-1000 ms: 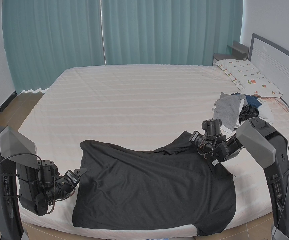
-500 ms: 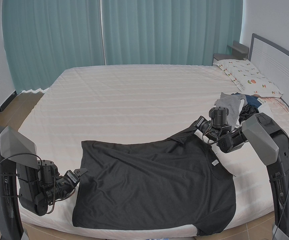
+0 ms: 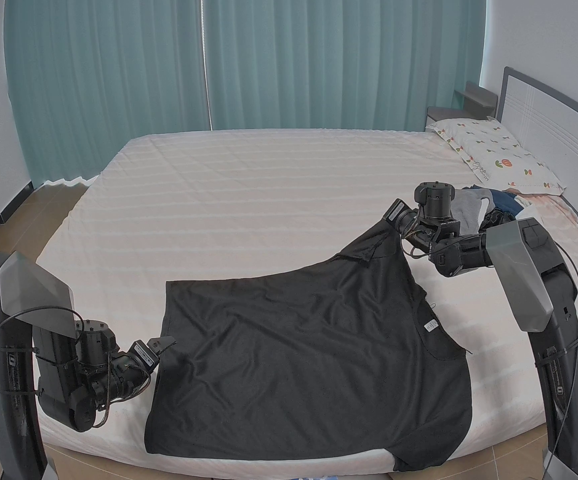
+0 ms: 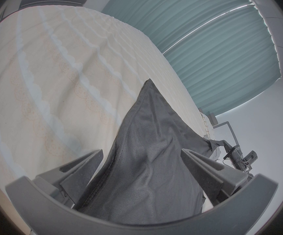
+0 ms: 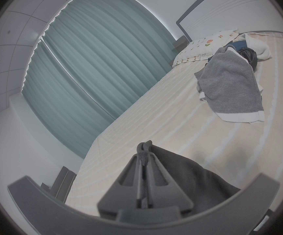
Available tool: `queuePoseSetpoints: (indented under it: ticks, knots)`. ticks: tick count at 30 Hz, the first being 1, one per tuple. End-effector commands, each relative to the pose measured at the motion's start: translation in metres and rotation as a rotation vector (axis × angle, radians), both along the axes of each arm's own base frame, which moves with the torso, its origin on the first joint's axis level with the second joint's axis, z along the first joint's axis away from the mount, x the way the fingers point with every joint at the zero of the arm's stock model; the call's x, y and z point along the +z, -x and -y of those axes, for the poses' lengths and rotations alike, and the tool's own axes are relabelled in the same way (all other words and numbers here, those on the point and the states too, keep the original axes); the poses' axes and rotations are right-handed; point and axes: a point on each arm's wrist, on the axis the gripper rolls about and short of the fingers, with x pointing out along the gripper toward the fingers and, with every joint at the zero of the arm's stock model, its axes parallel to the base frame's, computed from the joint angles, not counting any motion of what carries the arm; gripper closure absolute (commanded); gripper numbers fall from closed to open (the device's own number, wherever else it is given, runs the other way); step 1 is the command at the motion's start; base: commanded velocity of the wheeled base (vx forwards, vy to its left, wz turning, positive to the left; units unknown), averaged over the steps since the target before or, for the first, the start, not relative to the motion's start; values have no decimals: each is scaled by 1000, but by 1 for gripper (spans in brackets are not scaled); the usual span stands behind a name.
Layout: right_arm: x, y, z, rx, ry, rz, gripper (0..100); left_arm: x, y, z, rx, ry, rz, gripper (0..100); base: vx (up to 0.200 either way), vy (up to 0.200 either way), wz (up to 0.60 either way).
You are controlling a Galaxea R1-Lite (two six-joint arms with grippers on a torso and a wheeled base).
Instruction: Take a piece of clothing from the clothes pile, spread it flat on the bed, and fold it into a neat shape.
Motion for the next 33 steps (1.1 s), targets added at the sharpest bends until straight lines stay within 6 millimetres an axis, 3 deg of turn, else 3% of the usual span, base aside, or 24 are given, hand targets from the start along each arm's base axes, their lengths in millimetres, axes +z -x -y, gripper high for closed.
queuePoseSetpoints:
  ticks: [1,8,11,16,19,23,33]
  knots:
    - [-11,-7,-3,-4,3,3,0,1,-1,0,-1,1,9,0,0,0,0]
    - [-53,-10,-2,0,65,-48,0,1,0,0,2,0,9,0,0,0,0]
    - [-57,-11,1,-7,68,-62,0,1,0,0,0,0,9,0,0,0,0]
    - [-51,-9,26,-48,80,-111,0,1,0,0,3,2,9,0,0,0,0]
    - [-59,-3,41,-55,93,-153,0,4,-1,-1,13,11,19,0,0,0,0]
    - [-70,2,62,-24,102,-202,0,27,-1,-5,60,76,82,0,0,0,0]
    - [-100,14,66,69,110,-286,0,30,-3,-8,81,80,93,0,0,0,0]
